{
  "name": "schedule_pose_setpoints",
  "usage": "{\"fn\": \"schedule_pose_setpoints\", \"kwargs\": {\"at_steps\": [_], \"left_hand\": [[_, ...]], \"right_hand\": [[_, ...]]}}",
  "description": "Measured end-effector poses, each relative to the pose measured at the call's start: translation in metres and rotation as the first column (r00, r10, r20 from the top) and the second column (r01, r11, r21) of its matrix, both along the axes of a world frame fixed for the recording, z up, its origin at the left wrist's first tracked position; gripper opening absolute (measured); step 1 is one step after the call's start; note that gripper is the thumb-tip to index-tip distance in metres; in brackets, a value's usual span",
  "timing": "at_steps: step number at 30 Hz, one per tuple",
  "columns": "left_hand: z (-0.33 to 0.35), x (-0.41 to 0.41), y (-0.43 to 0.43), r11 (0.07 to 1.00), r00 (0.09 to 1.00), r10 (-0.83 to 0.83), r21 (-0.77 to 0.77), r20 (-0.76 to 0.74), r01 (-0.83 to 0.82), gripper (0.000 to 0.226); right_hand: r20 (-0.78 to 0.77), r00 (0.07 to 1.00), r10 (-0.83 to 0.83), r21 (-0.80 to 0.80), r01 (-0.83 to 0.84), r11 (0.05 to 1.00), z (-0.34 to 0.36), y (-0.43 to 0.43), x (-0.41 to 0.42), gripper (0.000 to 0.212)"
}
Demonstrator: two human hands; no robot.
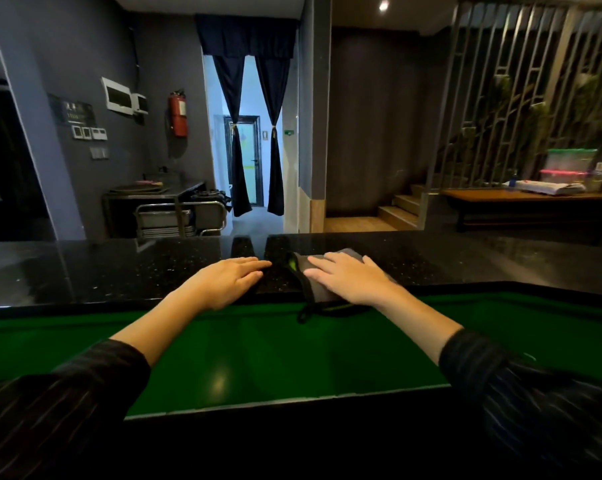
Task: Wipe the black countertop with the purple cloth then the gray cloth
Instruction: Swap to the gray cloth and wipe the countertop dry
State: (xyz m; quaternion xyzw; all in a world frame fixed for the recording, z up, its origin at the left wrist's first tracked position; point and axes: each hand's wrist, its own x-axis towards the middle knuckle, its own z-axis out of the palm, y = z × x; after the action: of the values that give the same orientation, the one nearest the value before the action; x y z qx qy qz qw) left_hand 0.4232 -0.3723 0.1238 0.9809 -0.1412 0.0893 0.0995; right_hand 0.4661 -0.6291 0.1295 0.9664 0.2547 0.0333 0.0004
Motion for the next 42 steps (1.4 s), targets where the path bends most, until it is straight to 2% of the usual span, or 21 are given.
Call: {"fn": "schedule_pose_setpoints", "kwargs": {"at_steps": [2, 4, 9, 12, 14, 16, 20, 22, 25, 27, 28, 29, 31, 33, 34, 37, 42], "left_hand": [[0.000, 0.000, -0.001, 1.000, 1.000, -0.002, 0.014, -0.009, 0.003, 0.046], [0.001, 0.000, -0.001, 0.999, 1.000, -0.008, 0.037, -0.021, 0.009, 0.051], [0.002, 0.000, -0.004, 0.999, 1.000, -0.013, 0.042, -0.003, 0.013, 0.046], [0.000, 0.004, -0.004, 1.000, 0.997, -0.021, -0.003, 0.073, 0.021, 0.044], [-0.002, 0.007, -0.002, 0.998, 0.990, 0.012, -0.055, 0.138, -0.005, 0.045], [-0.003, 0.008, -0.001, 0.994, 0.971, 0.057, -0.102, 0.231, -0.034, 0.047], [-0.006, 0.001, 0.003, 0.963, 0.897, 0.171, -0.262, 0.408, -0.064, 0.016], [-0.004, -0.006, 0.002, 0.932, 0.856, 0.227, -0.359, 0.464, -0.053, 0.018], [0.003, -0.012, 0.001, 0.814, 0.842, 0.325, -0.580, 0.430, -0.018, 0.030], [0.009, -0.017, 0.000, 0.727, 0.863, 0.364, -0.687, 0.351, -0.027, 0.033], [0.013, -0.019, -0.001, 0.727, 0.871, 0.376, -0.684, 0.318, -0.064, 0.030], [0.018, -0.019, -0.003, 0.777, 0.873, 0.392, -0.612, 0.290, -0.145, 0.027], [0.031, -0.013, -0.012, 0.895, 0.889, 0.409, -0.280, 0.206, -0.346, 0.028], [0.040, -0.001, -0.025, 0.913, 0.909, 0.408, -0.009, 0.089, -0.409, 0.038], [0.040, 0.008, -0.031, 0.912, 0.915, 0.404, 0.075, 0.017, -0.404, 0.046], [0.023, 0.028, -0.048, 0.923, 0.909, 0.380, 0.140, -0.173, -0.359, 0.058], [0.011, 0.024, -0.065, 0.960, 0.952, 0.236, 0.197, -0.194, -0.198, 0.060]], "right_hand": [[-0.154, 0.987, -0.055, 0.029, 0.060, 0.998, 0.008, 0.005, 0.020, 0.063], [-0.232, 0.962, -0.143, 0.058, 0.161, 0.985, 0.014, 0.016, 0.051, 0.066], [-0.228, 0.920, -0.320, -0.036, 0.320, 0.947, 0.024, 0.056, 0.117, 0.077], [-0.209, 0.904, -0.373, -0.049, 0.371, 0.927, 0.029, 0.100, 0.135, 0.079], [-0.200, 0.921, -0.335, -0.030, 0.336, 0.941, 0.028, 0.135, 0.138, 0.076], [-0.190, 0.954, -0.233, -0.034, 0.230, 0.973, 0.023, 0.169, 0.131, 0.076], [-0.167, 0.983, -0.071, -0.033, 0.066, 0.997, 0.014, 0.194, 0.105, 0.073], [-0.181, 0.983, -0.034, -0.020, 0.031, 0.999, 0.013, 0.188, 0.082, 0.073], [-0.183, 0.983, -0.027, -0.020, 0.024, 1.000, 0.015, 0.177, 0.035, 0.064], [-0.276, 0.957, 0.091, 0.138, -0.054, 0.989, 0.029, 0.164, -0.002, 0.047], [-0.304, 0.941, 0.151, 0.258, -0.071, 0.964, 0.037, 0.155, -0.014, 0.032], [-0.311, 0.930, 0.196, 0.393, -0.062, 0.918, 0.043, 0.142, -0.019, 0.024], [-0.238, 0.964, 0.119, 0.559, 0.036, 0.828, 0.048, 0.112, -0.016, 0.029], [-0.154, 0.986, -0.068, 0.548, 0.143, 0.824, 0.037, 0.079, -0.003, 0.040], [-0.164, 0.977, -0.138, 0.519, 0.205, 0.830, 0.027, 0.065, 0.001, 0.043], [-0.171, 0.957, -0.234, 0.439, 0.287, 0.851, 0.004, 0.050, -0.002, 0.046], [-0.094, 0.973, -0.211, 0.504, 0.229, 0.833, 0.004, 0.059, -0.003, 0.049]]}}
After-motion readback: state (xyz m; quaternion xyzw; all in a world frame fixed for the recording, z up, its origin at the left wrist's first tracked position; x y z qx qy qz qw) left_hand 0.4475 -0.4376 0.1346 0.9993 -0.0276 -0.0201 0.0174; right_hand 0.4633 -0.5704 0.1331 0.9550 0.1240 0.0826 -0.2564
